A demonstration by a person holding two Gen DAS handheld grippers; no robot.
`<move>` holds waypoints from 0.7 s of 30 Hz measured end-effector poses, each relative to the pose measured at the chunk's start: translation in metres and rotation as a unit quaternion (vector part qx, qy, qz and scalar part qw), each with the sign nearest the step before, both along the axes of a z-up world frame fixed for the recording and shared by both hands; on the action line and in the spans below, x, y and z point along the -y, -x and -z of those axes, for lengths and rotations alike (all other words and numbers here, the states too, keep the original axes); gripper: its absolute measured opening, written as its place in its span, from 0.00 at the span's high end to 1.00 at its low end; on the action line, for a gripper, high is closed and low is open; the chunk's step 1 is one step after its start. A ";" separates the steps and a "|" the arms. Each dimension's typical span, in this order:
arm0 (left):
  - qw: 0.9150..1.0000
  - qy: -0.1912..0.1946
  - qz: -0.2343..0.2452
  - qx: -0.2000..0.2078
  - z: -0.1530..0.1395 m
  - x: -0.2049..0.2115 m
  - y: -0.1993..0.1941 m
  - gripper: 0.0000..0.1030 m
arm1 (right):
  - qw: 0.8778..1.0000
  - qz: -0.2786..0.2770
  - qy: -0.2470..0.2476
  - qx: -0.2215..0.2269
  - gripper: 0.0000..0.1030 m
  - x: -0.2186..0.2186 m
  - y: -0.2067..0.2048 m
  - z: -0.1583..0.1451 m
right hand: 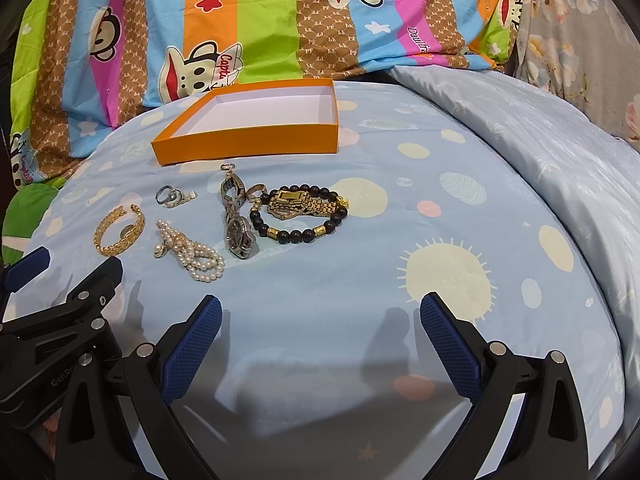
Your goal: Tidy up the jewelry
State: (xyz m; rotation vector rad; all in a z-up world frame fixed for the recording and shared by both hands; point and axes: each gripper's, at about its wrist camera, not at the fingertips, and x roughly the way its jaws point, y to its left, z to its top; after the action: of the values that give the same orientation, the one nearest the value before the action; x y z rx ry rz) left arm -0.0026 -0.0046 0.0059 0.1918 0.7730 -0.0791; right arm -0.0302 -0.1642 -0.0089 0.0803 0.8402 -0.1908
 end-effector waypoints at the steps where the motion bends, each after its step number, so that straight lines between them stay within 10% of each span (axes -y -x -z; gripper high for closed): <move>1: 1.000 0.001 0.000 0.000 0.000 0.000 0.000 0.12 | 1.000 0.000 0.000 0.000 0.05 0.000 0.000 0.000; 21: 1.000 0.003 0.005 0.001 0.000 0.000 0.001 0.12 | 1.000 0.001 0.001 0.003 0.05 -0.001 0.002 -0.001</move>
State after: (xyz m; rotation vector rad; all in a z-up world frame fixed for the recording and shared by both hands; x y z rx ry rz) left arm -0.0031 -0.0045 0.0063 0.1905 0.7694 -0.0898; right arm -0.0325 -0.1630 -0.0080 0.0799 0.8343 -0.1939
